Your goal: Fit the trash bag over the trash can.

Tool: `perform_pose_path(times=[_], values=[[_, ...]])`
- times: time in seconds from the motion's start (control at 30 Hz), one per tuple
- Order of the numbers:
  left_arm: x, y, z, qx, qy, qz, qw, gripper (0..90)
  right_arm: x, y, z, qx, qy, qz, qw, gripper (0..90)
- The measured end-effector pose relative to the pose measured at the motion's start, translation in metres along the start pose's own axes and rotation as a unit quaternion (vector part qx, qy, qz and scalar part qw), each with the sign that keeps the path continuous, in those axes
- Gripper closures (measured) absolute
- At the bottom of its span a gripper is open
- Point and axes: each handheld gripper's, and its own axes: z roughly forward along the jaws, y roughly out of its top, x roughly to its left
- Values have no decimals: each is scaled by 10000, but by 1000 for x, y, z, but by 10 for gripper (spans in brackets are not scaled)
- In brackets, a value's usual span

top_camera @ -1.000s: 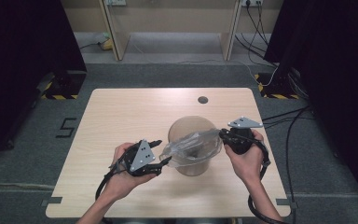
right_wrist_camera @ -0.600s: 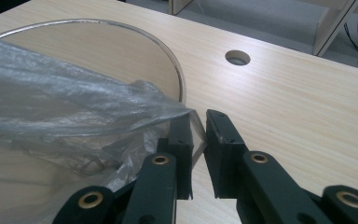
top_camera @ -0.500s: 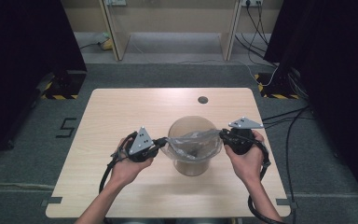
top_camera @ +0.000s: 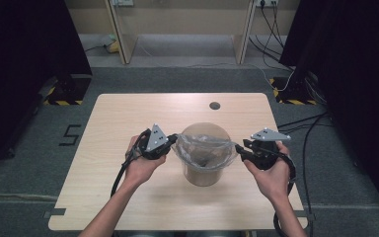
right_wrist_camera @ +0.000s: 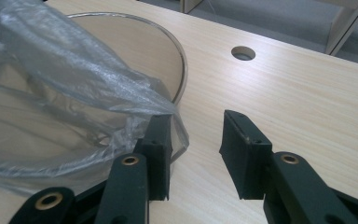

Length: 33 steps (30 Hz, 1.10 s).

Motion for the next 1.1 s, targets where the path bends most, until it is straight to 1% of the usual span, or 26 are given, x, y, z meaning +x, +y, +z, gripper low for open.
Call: perform_pose_path(times=[0.1,0.17,0.2,0.4,0.43,0.5,0.53,0.57,0.6,0.67,0.7,0.73,0.8,0.93,1.03,1.1], values=[[0,1,-1,8,44,60,10000,897,2,0,-4,9,40,-43,10000,619],[-1,2,-1,13,64,97,9999,897,4,0,-7,2,76,-141,9999,608],[-1,3,-1,20,76,126,9999,897,8,1,-9,-7,128,-204,9997,591],[-2,7,1,26,111,218,9997,897,13,8,-11,-97,226,-286,9993,571],[-1,7,2,21,114,225,9997,897,14,11,-10,-127,267,-298,9991,586],[0,8,3,35,120,228,9997,897,14,12,-9,-120,275,-314,9991,598],[0,8,5,55,116,223,9997,897,13,14,-6,-119,292,-334,9989,642],[0,8,5,55,116,223,9997,897,13,14,-6,-119,292,-334,9989,642],[2,8,6,70,120,244,9996,897,11,15,-3,-103,307,-337,9989,687],[3,7,8,82,116,245,9996,897,10,15,0,-98,328,-330,9989,742],[3,7,8,82,116,245,9996,897,10,15,0,-98,328,-330,9989,742],[5,7,11,120,136,253,9995,896,7,15,4,-97,309,-274,9991,794],[6,7,13,118,141,237,9996,897,6,14,6,-91,311,-254,9992,809],[9,7,18,160,155,210,9995,896,1,13,14,-106,221,-100,9997,841],[10,7,21,172,146,197,9996,896,0,11,20,-83,173,-34,9998,844],[11,7,23,165,135,173,9996,896,0,10,22,-64,167,-32,9998,845]])
